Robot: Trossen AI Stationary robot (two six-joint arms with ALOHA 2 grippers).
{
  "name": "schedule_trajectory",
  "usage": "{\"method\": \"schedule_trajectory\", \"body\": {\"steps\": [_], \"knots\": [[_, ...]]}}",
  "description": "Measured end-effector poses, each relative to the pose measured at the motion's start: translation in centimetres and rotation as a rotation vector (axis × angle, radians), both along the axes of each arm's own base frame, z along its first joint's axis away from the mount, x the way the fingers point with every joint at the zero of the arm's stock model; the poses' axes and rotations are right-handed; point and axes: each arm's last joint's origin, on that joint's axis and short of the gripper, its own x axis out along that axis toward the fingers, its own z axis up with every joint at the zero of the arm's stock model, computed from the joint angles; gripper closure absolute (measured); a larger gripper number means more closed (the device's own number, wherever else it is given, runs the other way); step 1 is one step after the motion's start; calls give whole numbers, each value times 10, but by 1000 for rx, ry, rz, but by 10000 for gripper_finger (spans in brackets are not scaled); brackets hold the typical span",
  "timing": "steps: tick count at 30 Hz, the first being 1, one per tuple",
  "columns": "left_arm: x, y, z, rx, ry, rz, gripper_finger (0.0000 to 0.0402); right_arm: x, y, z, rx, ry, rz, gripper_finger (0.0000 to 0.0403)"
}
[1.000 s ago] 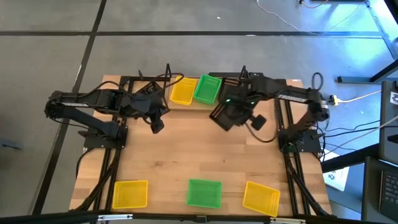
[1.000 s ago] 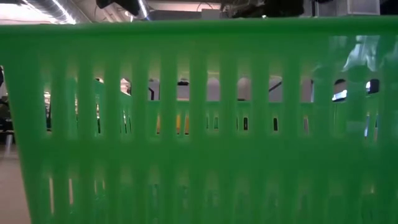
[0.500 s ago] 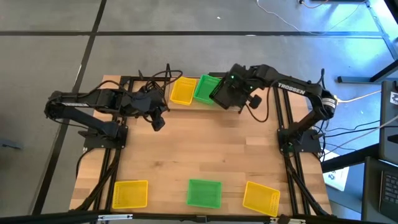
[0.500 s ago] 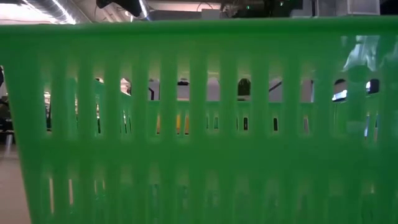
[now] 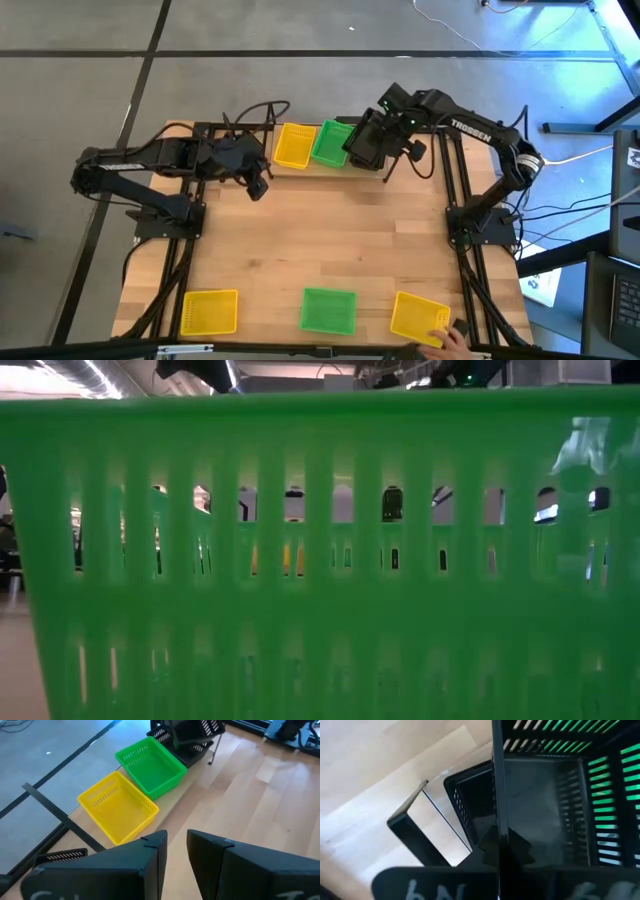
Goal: Stack baskets on shelf by color
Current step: Stack the left black bin on top of the black bin on the shelf
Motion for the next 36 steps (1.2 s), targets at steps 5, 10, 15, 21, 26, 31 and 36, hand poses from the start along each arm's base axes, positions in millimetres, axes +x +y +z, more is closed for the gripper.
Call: {"method": "schedule_trajectory", "body": {"steps": [5, 10, 15, 21, 26, 31, 36], "knots": [[0, 3, 0, 0, 0, 14, 335, 2, -3, -7, 22, 23, -3, 403], [0, 4, 0, -1, 0, 19, 335, 2, -9, -17, 52, 70, 6, 403], [0, 4, 0, -1, -1, 18, 335, 2, -13, -21, 53, 81, 10, 403], [0, 4, 0, 0, 0, 18, 335, 4, -15, -21, 91, 48, -163, 387], [0, 4, 0, 0, 0, 18, 335, 6, -16, -20, 139, 3, -284, 376], [0, 4, 0, 0, 0, 18, 335, 8, -15, -19, 200, -36, -319, 373], [0, 4, 0, 0, 0, 18, 335, 7, -13, -20, 184, -11, -237, 375]]}}
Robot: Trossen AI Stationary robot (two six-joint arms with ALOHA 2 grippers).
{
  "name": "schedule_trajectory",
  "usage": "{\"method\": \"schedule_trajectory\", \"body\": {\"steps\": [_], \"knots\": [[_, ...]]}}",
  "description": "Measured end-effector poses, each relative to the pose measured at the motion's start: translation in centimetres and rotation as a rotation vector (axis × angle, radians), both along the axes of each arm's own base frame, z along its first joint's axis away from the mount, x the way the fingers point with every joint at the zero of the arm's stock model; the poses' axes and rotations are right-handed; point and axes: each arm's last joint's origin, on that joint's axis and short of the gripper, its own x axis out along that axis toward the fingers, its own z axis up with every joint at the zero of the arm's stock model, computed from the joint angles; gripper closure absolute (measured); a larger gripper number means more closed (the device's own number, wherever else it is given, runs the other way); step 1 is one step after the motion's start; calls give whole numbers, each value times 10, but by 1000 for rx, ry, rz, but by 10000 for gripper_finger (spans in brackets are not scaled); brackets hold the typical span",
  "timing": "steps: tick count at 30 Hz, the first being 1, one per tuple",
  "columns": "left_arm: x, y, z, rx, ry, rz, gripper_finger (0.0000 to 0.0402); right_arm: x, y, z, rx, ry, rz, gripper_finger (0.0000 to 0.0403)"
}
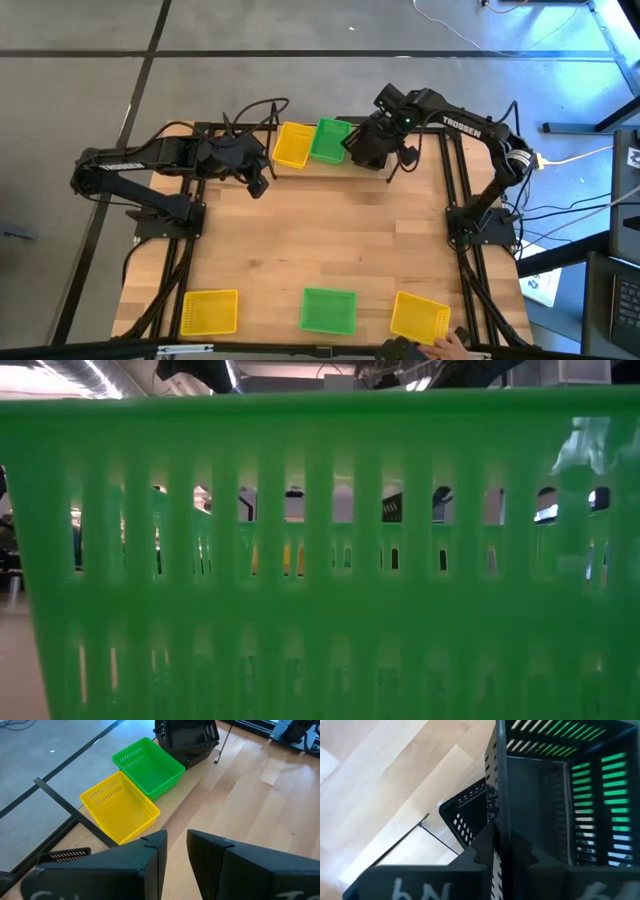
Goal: Stack baskets on shelf by color
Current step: Stack the left black bin on top of the black bin on the shelf
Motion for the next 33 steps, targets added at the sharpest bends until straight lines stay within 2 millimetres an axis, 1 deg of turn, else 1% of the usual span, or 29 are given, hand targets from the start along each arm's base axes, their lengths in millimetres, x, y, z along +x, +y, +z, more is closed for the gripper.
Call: {"method": "schedule_trajectory", "body": {"steps": [4, 6, 8, 15, 20, 25, 33], "knots": [[0, 0, 0, 0, 0, 0, 335, 0, 0, 0, -18, 0, 52, 396], [0, 0, 0, -1, 0, 0, 335, 0, 0, 0, -17, 2, 57, 398], [0, 0, 0, -1, -1, 1, 335, 0, 0, 0, -13, 3, 49, 394], [0, 0, 0, -1, -1, 1, 335, 2, -1, 1, 20, -17, -92, 379], [0, 0, 0, -1, -1, 1, 335, 2, -1, 1, 25, -23, -97, 368], [0, 0, 0, -2, -1, 1, 335, 4, -1, 1, 80, -49, -170, 349], [0, 0, 0, -3, -2, 2, 335, 2, 1, 1, 86, -28, -154, 344]]}}
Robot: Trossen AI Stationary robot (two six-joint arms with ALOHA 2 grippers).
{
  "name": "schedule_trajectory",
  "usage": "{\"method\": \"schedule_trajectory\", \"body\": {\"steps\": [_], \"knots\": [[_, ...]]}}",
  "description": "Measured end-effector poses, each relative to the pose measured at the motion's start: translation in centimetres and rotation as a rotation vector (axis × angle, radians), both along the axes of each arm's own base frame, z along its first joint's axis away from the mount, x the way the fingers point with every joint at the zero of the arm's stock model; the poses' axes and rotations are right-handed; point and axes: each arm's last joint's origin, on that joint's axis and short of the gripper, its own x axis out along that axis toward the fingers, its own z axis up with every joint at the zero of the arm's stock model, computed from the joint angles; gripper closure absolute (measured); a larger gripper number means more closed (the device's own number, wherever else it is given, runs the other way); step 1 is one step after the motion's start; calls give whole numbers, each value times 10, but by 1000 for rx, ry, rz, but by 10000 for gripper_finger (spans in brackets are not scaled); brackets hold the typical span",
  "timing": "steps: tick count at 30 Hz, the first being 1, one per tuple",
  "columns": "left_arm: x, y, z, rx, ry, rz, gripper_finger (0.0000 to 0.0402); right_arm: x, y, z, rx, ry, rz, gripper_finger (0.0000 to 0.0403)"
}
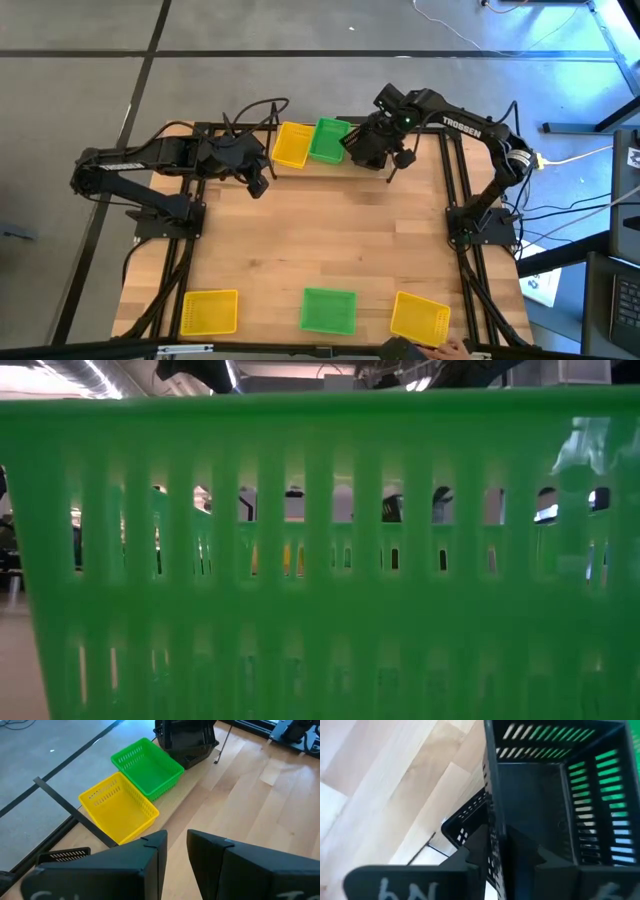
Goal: Stack baskets on shelf by color
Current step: Stack the left black bin on top of the black bin on the shelf, then stack the left yellow bin on top of the yellow bin on the shelf
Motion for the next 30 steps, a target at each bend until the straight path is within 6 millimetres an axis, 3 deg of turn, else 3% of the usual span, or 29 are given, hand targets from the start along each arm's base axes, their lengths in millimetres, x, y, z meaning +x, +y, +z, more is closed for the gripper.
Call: {"method": "schedule_trajectory", "body": {"steps": [9, 18, 30], "knots": [[0, 0, 0, 0, 0, 0, 335, -4, -2, 0, -182, 111, 140, 344], [0, 0, 0, -16, -11, 13, 335, -3, -4, 2, -248, 133, 204, 344], [0, 0, 0, -18, -12, 14, 335, 5, -7, 38, -341, 66, 153, 344]]}}
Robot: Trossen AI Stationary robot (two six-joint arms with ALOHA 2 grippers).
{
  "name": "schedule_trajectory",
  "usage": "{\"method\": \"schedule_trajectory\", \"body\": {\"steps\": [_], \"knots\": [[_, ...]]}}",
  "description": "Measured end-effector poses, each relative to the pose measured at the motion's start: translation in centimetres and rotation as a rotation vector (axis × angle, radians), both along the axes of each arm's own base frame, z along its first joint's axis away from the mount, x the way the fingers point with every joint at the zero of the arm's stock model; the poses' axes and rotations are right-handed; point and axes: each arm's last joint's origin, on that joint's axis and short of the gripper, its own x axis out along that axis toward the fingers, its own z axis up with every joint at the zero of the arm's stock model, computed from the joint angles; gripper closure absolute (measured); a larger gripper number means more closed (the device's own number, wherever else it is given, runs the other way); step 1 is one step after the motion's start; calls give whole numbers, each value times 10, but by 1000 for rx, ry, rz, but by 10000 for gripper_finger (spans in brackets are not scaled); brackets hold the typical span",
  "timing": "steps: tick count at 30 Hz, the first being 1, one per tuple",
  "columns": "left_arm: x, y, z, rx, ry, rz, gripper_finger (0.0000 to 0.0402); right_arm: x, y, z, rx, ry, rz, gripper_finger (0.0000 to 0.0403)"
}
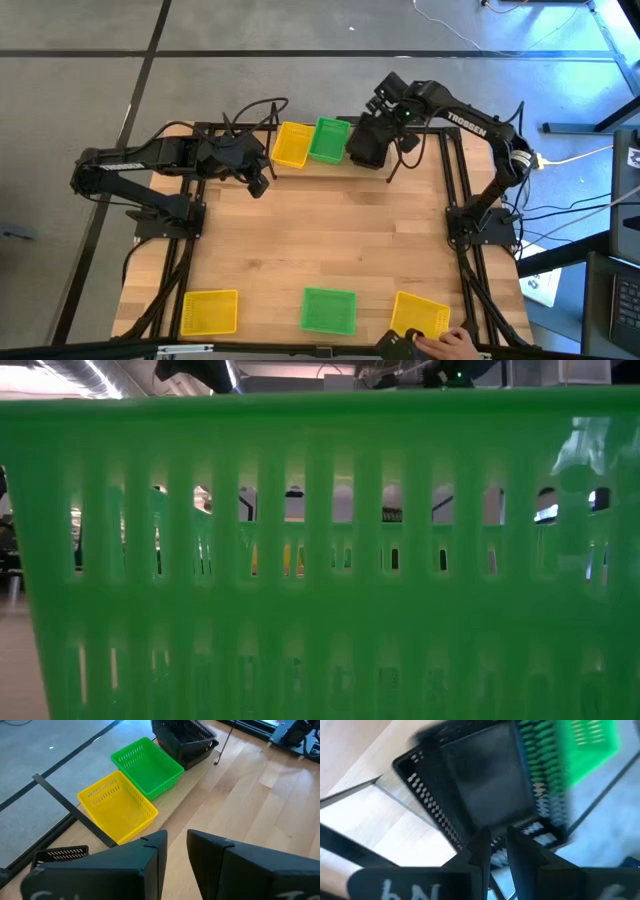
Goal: Stack baskets on shelf by color
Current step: Stack the left yellow bin on top of the yellow bin on the shelf
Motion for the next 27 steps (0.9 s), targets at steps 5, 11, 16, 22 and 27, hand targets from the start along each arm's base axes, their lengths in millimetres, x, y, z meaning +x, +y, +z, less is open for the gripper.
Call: {"method": "schedule_trajectory", "body": {"steps": [5, 11, 16, 22, 27], "knots": [[0, 0, 0, 0, 0, 0, 335, -3, 2, 7, 31, 9, -40, 344], [0, 0, 0, 0, 0, 0, 335, 1, 5, 8, 100, -68, -1, 344], [0, 0, 0, 1, 0, 0, 335, 7, 14, 12, 233, -186, 10, 344], [0, 0, 0, -12, -12, 21, 335, -1, 50, 39, 269, -235, 39, 351], [-3, 1, -2, -2, 17, 62, 335, -19, 94, 73, 303, -330, 6, 360]]}}
